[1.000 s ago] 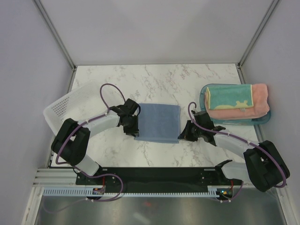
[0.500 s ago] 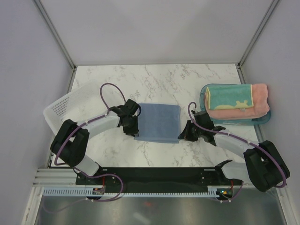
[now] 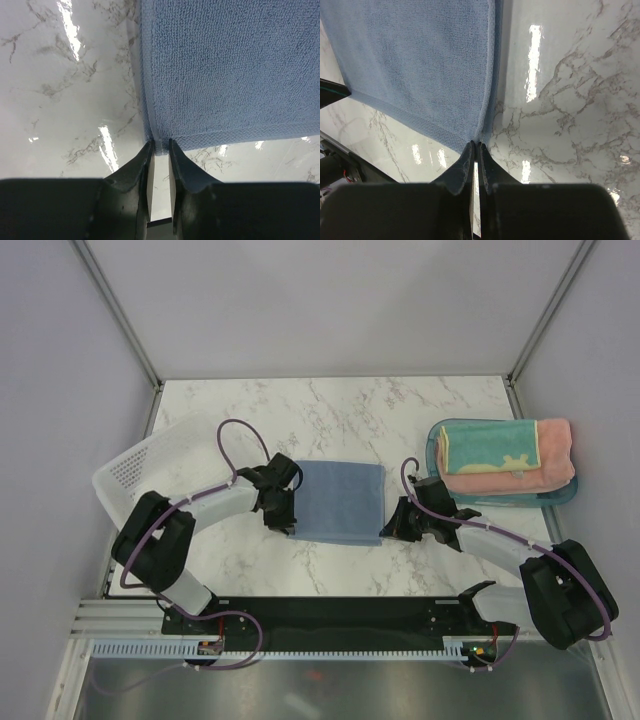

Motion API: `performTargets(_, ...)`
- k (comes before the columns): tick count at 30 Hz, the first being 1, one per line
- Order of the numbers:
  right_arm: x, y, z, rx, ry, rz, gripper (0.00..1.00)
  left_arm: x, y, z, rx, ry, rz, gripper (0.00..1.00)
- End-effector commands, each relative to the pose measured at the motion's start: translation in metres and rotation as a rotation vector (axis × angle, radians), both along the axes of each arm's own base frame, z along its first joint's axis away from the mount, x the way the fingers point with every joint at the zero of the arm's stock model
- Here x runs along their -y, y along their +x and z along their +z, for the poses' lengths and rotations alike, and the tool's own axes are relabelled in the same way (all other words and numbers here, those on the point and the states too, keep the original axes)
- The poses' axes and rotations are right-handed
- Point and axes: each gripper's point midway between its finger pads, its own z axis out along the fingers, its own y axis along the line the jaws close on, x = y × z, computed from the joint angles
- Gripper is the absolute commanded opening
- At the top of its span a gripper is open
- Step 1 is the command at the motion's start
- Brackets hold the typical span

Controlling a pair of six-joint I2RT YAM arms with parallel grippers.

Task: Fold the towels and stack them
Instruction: Fold the towel

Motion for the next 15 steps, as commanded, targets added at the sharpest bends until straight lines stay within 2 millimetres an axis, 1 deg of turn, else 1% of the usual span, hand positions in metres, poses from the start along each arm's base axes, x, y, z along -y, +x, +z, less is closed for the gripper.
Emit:
performTargets(1,0.000,0.002,0.006,0.026,0.003,0.002,0.07,0.007,0.005,0.002,0.012,-0.014,0.021,0.23)
performTargets(2,0.001,0.002,0.005,0.025,0.001,0.000,0.07,0.006,0.006,0.002,0.015,-0.013,0.022,0.17)
performTargets(6,0.000,0.003,0.007,0.030,0.005,0.003,0.06,0.007,0.008,0.005,0.024,-0.013,0.022,0.02)
performTargets(11,-0.002,0.004,0.011,0.035,0.012,0.011,0.02,0.007,0.012,0.011,0.036,-0.009,0.016,0.02)
performTargets(15,-0.003,0.009,0.020,0.056,0.009,0.017,0.00,0.010,0.021,0.028,0.065,-0.006,0.008,0.02)
